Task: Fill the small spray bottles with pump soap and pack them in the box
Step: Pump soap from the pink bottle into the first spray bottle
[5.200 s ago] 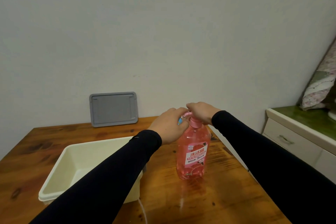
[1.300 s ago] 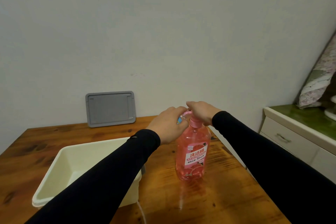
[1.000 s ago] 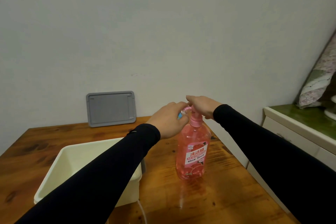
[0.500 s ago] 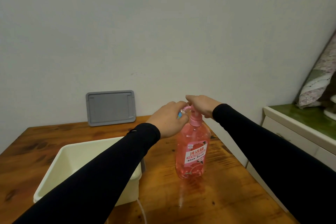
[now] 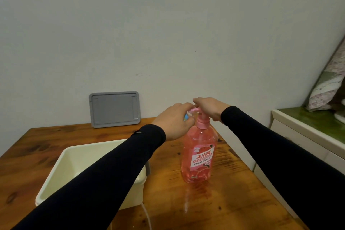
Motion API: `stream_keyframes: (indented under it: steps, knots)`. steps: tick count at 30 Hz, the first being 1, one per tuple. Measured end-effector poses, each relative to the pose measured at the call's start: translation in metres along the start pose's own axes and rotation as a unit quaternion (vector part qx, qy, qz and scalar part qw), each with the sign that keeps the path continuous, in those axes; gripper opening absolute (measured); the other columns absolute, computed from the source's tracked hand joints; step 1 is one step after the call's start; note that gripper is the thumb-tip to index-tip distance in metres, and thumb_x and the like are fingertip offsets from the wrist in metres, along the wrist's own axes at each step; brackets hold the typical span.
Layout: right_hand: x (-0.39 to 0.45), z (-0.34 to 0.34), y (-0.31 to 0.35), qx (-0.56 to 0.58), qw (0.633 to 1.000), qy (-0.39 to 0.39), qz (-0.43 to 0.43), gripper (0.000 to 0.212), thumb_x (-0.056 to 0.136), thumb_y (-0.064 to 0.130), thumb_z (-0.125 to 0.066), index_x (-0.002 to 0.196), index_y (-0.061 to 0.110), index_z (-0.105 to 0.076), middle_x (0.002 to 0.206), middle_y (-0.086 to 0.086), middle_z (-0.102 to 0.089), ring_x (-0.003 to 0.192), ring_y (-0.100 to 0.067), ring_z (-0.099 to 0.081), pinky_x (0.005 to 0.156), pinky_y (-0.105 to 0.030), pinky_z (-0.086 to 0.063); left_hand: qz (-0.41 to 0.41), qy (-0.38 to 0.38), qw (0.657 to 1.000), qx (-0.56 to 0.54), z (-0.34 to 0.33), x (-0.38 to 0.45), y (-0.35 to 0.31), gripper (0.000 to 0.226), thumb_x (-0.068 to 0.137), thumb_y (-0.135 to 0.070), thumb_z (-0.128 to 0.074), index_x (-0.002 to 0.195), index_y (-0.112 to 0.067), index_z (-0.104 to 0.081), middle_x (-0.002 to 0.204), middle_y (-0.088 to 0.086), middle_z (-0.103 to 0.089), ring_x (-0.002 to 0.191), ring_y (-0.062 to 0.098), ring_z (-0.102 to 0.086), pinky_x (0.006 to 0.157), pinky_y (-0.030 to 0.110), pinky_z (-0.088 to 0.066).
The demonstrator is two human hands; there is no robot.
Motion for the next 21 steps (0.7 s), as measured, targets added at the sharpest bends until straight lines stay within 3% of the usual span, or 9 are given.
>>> stream_keyframes:
  steps: [2, 4, 6, 9, 15, 18, 21]
  knots:
    - [-0.001, -0.003, 0.000, -0.027, 1.000, 0.001, 0.014, 0.037, 0.098, 0.022, -0.034, 0.114, -0.006, -0.051, 0.112, -0.017, -0.058, 0.105, -0.033, -0.053, 0.062, -0.028, -0.035, 0.000, -0.002, 1.000, -0.003, -0.002, -0.002, 0.000, 0.042, 0.094, -0.038, -0.043, 0.134, -0.026, -0.043, 0.117, 0.002, -0.055, 0.090, 0.011, -0.048, 0.073, 0.024, -0.035]
    - [-0.002, -0.009, -0.003, -0.087, 0.996, 0.000, 0.031, 0.020, 0.094, 0.009, -0.038, 0.101, 0.001, -0.055, 0.098, -0.017, -0.058, 0.086, -0.028, -0.056, 0.063, -0.027, -0.039, 0.008, 0.000, 1.000, -0.011, -0.008, -0.005, 0.003, 0.040, 0.094, -0.039, -0.042, 0.133, -0.028, -0.044, 0.116, 0.001, -0.055, 0.090, 0.011, -0.049, 0.071, 0.023, -0.036]
    - [-0.002, -0.014, -0.009, -0.089, 0.996, -0.001, 0.011, 0.015, 0.091, 0.003, -0.038, 0.092, 0.007, -0.053, 0.085, -0.011, -0.053, 0.071, -0.020, -0.049, 0.057, -0.025, -0.036, 0.016, 0.003, 1.000, -0.015, -0.013, -0.008, 0.006, 0.040, 0.094, -0.040, -0.042, 0.133, -0.029, -0.043, 0.117, 0.001, -0.054, 0.091, 0.011, -0.049, 0.072, 0.023, -0.037]
    - [-0.003, -0.014, -0.008, -0.081, 0.997, 0.003, 0.008, 0.020, 0.094, 0.006, -0.037, 0.105, 0.004, -0.053, 0.090, -0.011, -0.052, 0.067, -0.015, -0.045, 0.053, -0.023, -0.032, 0.022, 0.009, 1.000, -0.016, -0.014, -0.007, 0.007, 0.041, 0.094, -0.039, -0.043, 0.134, -0.029, -0.043, 0.118, 0.001, -0.054, 0.091, 0.011, -0.048, 0.073, 0.023, -0.036]
    - [-0.002, 0.000, 0.000, -0.001, 1.000, 0.005, -0.002, 0.040, 0.098, 0.037, -0.030, 0.111, 0.010, -0.058, 0.089, -0.004, -0.057, 0.075, -0.011, -0.048, 0.062, -0.028, -0.033, 0.010, -0.008, 1.000, -0.019, -0.003, -0.001, 0.002, 0.044, 0.094, -0.039, -0.043, 0.136, -0.029, -0.041, 0.121, 0.001, -0.055, 0.092, 0.009, -0.047, 0.076, 0.023, -0.036]
    - [-0.004, -0.005, 0.000, -0.038, 0.999, 0.000, 0.033, 0.039, 0.099, 0.031, -0.030, 0.116, 0.006, -0.056, 0.117, -0.013, -0.059, 0.092, -0.021, -0.055, 0.077, -0.032, -0.038, 0.012, -0.010, 1.000, -0.019, -0.007, -0.003, 0.005, 0.045, 0.094, -0.041, -0.042, 0.137, -0.030, -0.040, 0.122, 0.000, -0.055, 0.092, 0.008, -0.047, 0.074, 0.022, -0.035]
    - [-0.001, -0.012, -0.007, -0.108, 0.993, -0.013, 0.041, 0.016, 0.097, 0.012, -0.036, 0.092, 0.012, -0.051, 0.114, -0.017, -0.058, 0.091, -0.025, -0.051, 0.073, -0.029, -0.040, 0.016, -0.009, 1.000, -0.025, -0.016, -0.008, 0.007, 0.045, 0.093, -0.042, -0.043, 0.136, -0.031, -0.041, 0.122, 0.000, -0.055, 0.094, 0.010, -0.050, 0.075, 0.021, -0.036]
Point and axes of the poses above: each hand's wrist, its own x-axis towards the middle knuckle, its own z-axis out of the back of the hand, y = z × x, the point moved 8 cm from there along x, towards the middle knuckle
